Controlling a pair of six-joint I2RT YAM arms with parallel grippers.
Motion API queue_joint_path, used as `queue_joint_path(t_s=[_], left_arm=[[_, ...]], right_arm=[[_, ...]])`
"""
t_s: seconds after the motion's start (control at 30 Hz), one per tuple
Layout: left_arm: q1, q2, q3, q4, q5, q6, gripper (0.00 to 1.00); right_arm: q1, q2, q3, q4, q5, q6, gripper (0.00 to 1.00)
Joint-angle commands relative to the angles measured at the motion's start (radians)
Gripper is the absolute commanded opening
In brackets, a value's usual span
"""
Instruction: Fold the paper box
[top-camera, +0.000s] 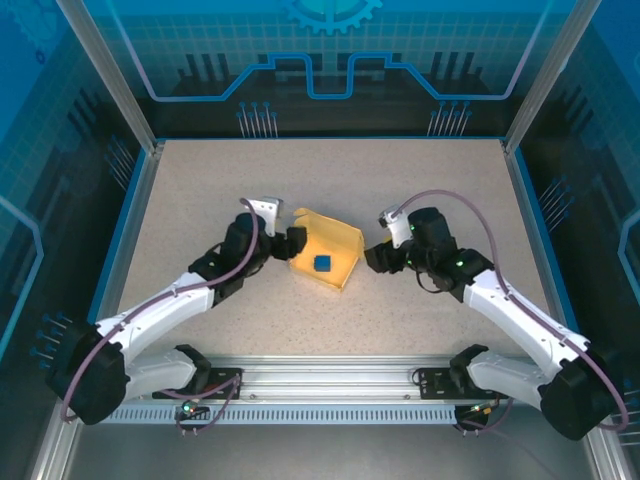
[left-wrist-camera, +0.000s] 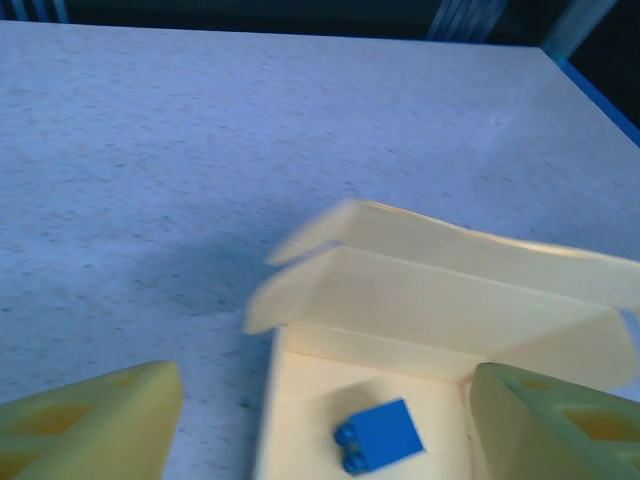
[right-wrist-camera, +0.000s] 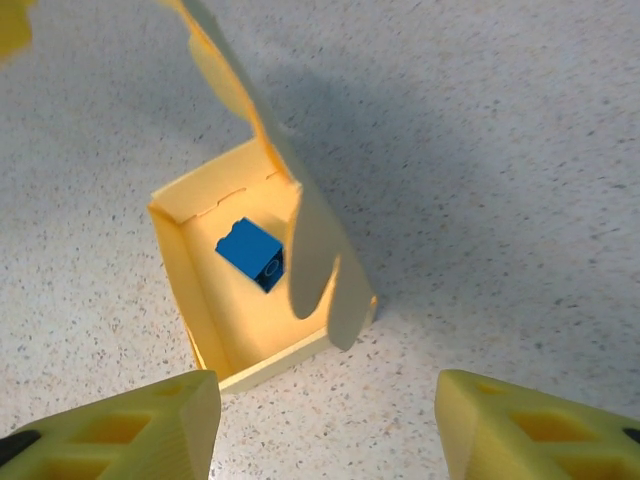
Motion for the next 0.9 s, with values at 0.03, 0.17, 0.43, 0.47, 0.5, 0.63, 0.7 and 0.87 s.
queue_joint_path(t_s=[0.03, 0.17, 0.43, 0.47, 0.5, 0.63, 0.7, 0.87], left_arm=[[0.079, 0.048, -0.012, 0.018, 0.145, 0.083, 0.83], [0.125, 0.137, 0.006, 0.088, 0.229, 0.136, 0.86], [0.152, 0.290, 0.043, 0.208, 0.326, 0.186, 0.90], [0.154, 0.302, 0.048, 0.214, 0.332, 0.188, 0.90], [0.152, 0.314, 0.052, 0.223, 0.337, 0.189, 0.90], [0.152, 0.339, 0.062, 0.232, 0.356, 0.204, 0.90], [0.152, 0.341, 0.062, 0.230, 0.361, 0.215, 0.90], [0.153, 0.343, 0.068, 0.228, 0.377, 0.238, 0.89]], right_arm=[[0.062, 0.038, -0.051, 0.155, 0.107, 0.057, 0.60], [0.082, 0.085, -0.092, 0.231, 0.160, 0.085, 0.60], [0.087, 0.164, -0.116, 0.342, 0.169, 0.106, 0.54], [0.087, 0.176, -0.115, 0.350, 0.170, 0.104, 0.53], [0.087, 0.188, -0.114, 0.355, 0.174, 0.103, 0.52], [0.081, 0.227, -0.098, 0.355, 0.200, 0.084, 0.46], [0.073, 0.233, -0.092, 0.349, 0.215, 0.074, 0.43], [0.048, 0.245, -0.073, 0.327, 0.229, 0.047, 0.38]])
